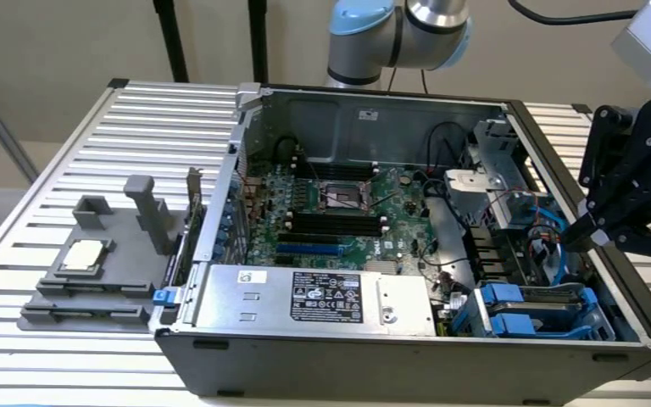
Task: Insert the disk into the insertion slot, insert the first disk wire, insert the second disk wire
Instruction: 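Insert the first disk wire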
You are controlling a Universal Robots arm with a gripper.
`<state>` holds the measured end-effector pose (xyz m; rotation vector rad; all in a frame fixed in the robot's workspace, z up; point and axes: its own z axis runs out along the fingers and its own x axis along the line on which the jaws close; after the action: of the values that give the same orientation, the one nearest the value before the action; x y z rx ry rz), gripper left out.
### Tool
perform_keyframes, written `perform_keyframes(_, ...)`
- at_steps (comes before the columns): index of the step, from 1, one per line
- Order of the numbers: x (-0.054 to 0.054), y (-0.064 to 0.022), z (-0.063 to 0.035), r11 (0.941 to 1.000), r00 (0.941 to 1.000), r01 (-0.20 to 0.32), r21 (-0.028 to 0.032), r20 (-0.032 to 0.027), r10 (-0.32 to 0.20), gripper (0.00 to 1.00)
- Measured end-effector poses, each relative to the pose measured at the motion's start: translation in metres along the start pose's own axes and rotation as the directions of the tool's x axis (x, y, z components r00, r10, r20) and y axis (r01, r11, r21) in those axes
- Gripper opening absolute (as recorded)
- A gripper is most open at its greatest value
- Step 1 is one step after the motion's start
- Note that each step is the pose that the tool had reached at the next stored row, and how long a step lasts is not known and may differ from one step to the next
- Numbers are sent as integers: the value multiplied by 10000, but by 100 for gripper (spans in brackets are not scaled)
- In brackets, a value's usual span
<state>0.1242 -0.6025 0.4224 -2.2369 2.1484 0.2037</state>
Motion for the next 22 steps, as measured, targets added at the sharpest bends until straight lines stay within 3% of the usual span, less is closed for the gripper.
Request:
perform_keyframes(10,-2,-12,3,10000,10000,1,3,-1,-1,11)
perform_keyframes(14,2,-145,63,10000,10000,0,2,0,0,11)
perform_keyframes(19,13,-374,137,10000,10000,0,2,-4,0,11)
perform_keyframes(22,21,-420,189,10000,10000,6,1,-1,-6,11)
